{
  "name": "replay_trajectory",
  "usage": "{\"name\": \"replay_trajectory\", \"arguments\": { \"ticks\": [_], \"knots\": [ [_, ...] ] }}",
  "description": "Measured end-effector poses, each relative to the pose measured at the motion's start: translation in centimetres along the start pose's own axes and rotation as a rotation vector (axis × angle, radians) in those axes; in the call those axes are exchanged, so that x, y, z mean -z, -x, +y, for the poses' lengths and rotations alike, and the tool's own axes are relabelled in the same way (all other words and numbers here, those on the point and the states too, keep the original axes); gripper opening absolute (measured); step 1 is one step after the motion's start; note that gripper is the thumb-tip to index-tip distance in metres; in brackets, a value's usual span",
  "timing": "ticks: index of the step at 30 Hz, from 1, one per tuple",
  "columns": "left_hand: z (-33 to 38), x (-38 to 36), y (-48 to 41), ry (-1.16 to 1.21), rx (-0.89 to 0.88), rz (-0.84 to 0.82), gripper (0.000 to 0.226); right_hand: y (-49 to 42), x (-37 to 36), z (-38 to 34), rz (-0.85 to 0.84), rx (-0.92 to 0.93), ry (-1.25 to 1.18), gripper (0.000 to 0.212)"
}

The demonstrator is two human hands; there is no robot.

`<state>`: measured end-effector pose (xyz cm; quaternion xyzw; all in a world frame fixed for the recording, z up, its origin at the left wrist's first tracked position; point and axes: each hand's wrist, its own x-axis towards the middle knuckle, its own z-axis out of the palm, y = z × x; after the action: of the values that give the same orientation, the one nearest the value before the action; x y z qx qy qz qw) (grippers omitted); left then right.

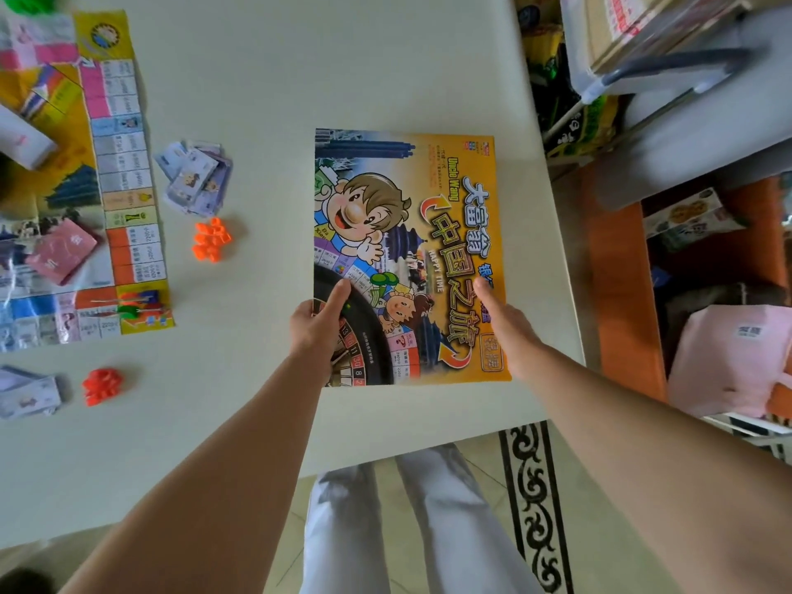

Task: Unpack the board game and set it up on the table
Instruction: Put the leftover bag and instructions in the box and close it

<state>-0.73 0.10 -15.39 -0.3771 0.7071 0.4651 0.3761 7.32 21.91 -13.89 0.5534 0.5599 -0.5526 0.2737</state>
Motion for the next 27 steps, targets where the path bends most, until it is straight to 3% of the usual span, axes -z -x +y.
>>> {"name": "replay_trajectory", "arguments": {
  "ticks": [4, 9, 14, 19, 22, 25, 27],
  "knots": [
    [-1.3, 0.1, 0.7, 0.041, 0.064, -0.049, 0.048, -0.6, 1.2, 0.4, -0.062, 0.02, -0.011, 0.064],
    [-2.3, 0.8, 1.3, 0.072, -0.01, -0.006, 0.044, -0.6, 1.2, 0.0, -0.15, 0.013, -0.002, 0.064],
    [-1.5, 2.3, 1.6, 0.063, -0.038, -0.015, 0.046, 0.0, 0.0, -1.4, -0.085, 0.031, 0.023, 0.091],
    [-0.4, 4.3, 2.9, 0.055, -0.063, -0.086, 0.047, 1.4, -0.4, -2.0, 0.03, 0.08, -0.041, 0.049],
    [-1.0, 5.7, 4.0, 0.224, -0.08, -0.03, 0.049, 2.7, -1.4, -2.8, 0.108, 0.058, -0.104, 0.064],
    [-1.6, 6.2, 5.4, 0.413, -0.007, -0.185, 0.067, 4.0, -3.4, -3.8, 0.138, 0.028, -0.197, 0.082],
    [-1.2, 5.4, 6.7, 0.445, -0.022, -0.313, 0.075, 5.1, -4.9, -4.2, 0.108, 0.017, -0.252, 0.077]
  ]
}}
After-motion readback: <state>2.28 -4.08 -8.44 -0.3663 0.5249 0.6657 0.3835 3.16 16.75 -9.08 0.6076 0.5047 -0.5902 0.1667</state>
